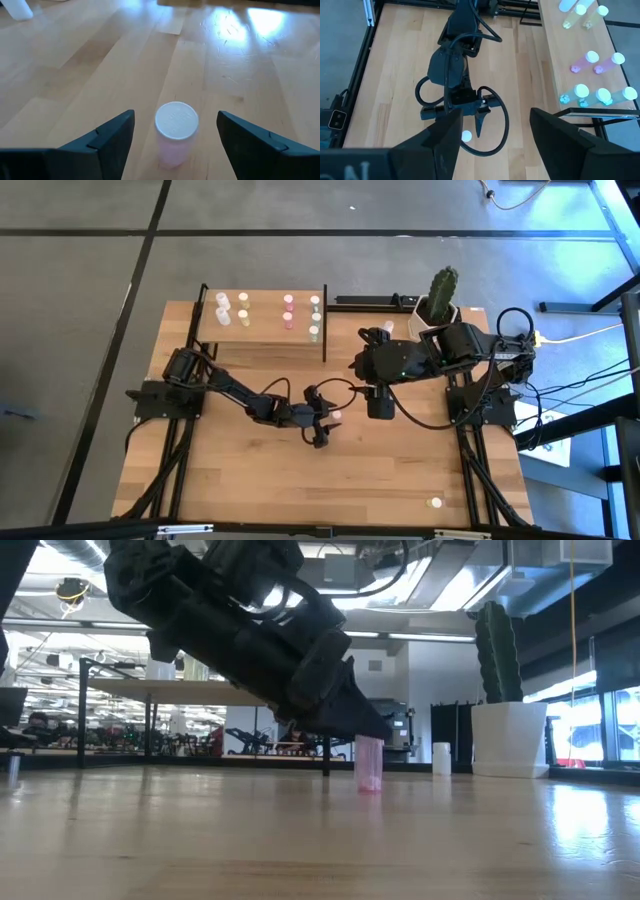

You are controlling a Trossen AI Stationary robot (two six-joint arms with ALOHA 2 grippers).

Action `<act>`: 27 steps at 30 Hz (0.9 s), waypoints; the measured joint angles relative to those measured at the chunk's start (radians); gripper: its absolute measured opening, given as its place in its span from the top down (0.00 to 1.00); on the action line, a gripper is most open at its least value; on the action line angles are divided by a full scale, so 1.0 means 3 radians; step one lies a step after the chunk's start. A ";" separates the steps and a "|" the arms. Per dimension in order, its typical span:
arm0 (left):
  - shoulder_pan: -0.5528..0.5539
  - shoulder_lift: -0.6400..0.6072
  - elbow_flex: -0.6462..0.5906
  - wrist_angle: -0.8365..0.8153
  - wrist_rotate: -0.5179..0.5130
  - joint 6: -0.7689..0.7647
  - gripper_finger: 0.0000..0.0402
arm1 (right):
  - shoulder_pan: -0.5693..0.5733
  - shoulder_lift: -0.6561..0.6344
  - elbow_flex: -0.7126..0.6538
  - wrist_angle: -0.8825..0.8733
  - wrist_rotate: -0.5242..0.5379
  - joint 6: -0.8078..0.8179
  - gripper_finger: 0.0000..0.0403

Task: Pick and place medicine bottles onto shelf by color
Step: Put the pink pill bottle on the shelf and align it with the other pink pill bottles

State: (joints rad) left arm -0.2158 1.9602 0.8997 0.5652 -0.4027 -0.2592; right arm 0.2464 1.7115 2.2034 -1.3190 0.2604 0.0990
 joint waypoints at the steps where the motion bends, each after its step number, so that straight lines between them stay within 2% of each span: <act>1: 0.0000 0.0000 0.0000 -0.0002 -0.0010 0.0000 0.32 | -0.0001 0.0000 -0.0001 0.0000 0.0000 0.0001 0.42; 14: 0.0005 -0.0001 0.0000 -0.0009 -0.0024 0.0023 0.45 | -0.0001 0.0000 -0.0001 0.0000 0.0000 0.0007 0.42; 27: 0.0005 -0.0004 0.0000 -0.0011 -0.0025 0.0010 0.62 | 0.0000 0.0000 -0.0001 0.0000 0.0000 0.0001 0.42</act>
State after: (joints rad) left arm -0.2142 1.9591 0.8997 0.5617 -0.4103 -0.2562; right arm 0.2464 1.7115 2.2032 -1.3190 0.2604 0.0994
